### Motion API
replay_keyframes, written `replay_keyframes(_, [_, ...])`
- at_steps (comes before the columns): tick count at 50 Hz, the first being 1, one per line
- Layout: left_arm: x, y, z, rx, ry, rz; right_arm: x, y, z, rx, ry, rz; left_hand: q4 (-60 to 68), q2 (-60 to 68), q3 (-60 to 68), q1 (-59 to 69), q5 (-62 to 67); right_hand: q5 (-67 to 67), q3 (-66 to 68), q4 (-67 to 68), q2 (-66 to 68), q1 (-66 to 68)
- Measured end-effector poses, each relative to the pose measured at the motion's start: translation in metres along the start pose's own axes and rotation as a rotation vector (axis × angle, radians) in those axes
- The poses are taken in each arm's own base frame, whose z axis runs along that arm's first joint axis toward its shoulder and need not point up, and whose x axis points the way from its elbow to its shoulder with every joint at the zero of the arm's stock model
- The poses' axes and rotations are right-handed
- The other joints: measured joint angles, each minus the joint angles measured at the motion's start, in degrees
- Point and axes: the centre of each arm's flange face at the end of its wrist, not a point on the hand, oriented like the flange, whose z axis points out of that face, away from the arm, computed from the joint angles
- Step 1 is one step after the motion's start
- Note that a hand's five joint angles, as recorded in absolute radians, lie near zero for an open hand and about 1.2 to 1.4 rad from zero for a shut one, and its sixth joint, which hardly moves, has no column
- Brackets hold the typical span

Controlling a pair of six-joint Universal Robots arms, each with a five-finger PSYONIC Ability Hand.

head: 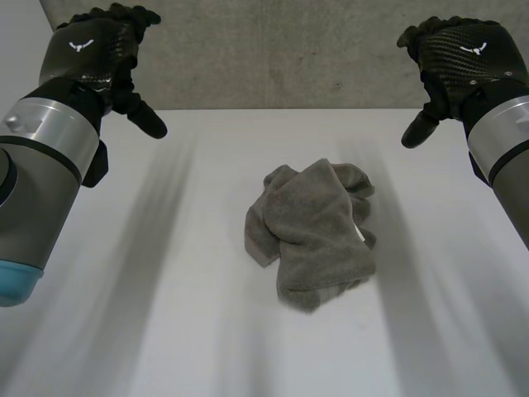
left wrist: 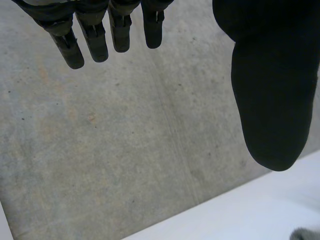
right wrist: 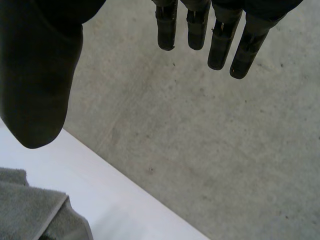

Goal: Fold the towel.

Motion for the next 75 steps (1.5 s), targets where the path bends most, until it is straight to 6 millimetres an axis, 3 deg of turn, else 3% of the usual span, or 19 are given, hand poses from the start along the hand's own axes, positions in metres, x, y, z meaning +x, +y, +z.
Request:
replay_keyframes(11, [0.009,0.0,-0.005,-0.029,0.027,0.054,0.011,0.004,0.006,-0.039,0.03,0.023,0.0,0.0,0.0,0.0,0.0,0.0,0.0,0.0,0.0,0.0])
replay_keyframes(29, [0.009,0.004,-0.006,-0.035,0.031,0.053,0.004,0.009,0.007,-0.044,-0.02,-0.005,0.0,0.0,0.0,0.0,0.0,0.0,0.0,0.0,0.0,0.0])
replay_keyframes(35, [0.01,0.008,-0.004,-0.029,0.031,0.053,-0.021,0.033,0.006,-0.076,-0.184,-0.146,0.0,0.0,0.0,0.0,0.0,0.0,0.0,0.0,0.0,0.0])
replay_keyframes(41, [0.009,0.015,-0.003,-0.029,0.027,0.052,-0.084,0.07,-0.007,-0.124,-0.445,-0.271,0.0,0.0,0.0,0.0,0.0,0.0,0.0,0.0,0.0,-0.01])
replay_keyframes(44, [0.008,0.02,-0.005,-0.037,0.026,0.053,-0.105,0.082,-0.006,-0.139,-0.508,-0.27,0.0,0.0,0.0,0.0,0.0,0.0,0.0,0.0,0.0,-0.01])
replay_keyframes(50, [0.006,0.04,-0.011,-0.045,0.022,0.054,-0.134,0.107,0.022,-0.168,-0.549,-0.171,0.0,0.0,0.0,0.0,0.0,0.0,0.0,0.0,0.0,-0.01])
replay_keyframes(53, [0.006,0.048,-0.013,-0.041,0.021,0.054,-0.14,0.114,0.035,-0.17,-0.548,-0.127,0.0,0.0,0.0,0.0,0.0,0.0,0.0,0.0,0.0,-0.01])
replay_keyframes(54, [0.005,0.052,-0.014,-0.039,0.02,0.054,-0.146,0.123,0.048,-0.175,-0.547,-0.088,0.0,0.0,0.0,0.0,0.0,0.0,0.0,0.0,0.0,-0.01])
replay_keyframes(59, [0.005,0.062,-0.018,-0.031,0.02,0.054,-0.156,0.15,0.071,-0.209,-0.532,-0.048,0.0,0.0,0.0,0.0,0.0,0.88,0.63,0.38,0.67,1.17])
replay_keyframes(62, [0.005,0.065,-0.019,-0.03,0.02,0.054,-0.158,0.166,0.08,-0.24,-0.507,-0.049,0.0,0.0,0.0,0.0,0.0,16.43,14.95,14.02,14.89,15.76])
replay_keyframes(65, [0.005,0.067,-0.02,-0.033,0.021,0.055,-0.158,0.174,0.084,-0.262,-0.478,-0.058,0.0,0.0,0.0,0.0,0.0,45.14,43.95,42.86,44.76,46.04])
replay_keyframes(67, [0.005,0.067,-0.02,-0.035,0.021,0.055,-0.157,0.174,0.084,-0.266,-0.469,-0.062,0.0,0.0,0.0,0.0,0.0,58.14,57.16,56.27,57.46,58.53])
replay_keyframes(72, [0.005,0.067,-0.021,-0.036,0.02,0.055,-0.151,0.156,0.076,-0.258,-0.474,-0.068,0.0,0.0,0.0,0.0,0.0,60.99,61.64,61.5,59.61,61.85])
replay_keyframes(75, [0.004,0.066,-0.021,-0.033,0.017,0.054,-0.146,0.134,0.058,-0.239,-0.522,-0.082,0.0,0.01,0.0,0.0,0.0,60.99,61.64,61.5,59.61,61.85])
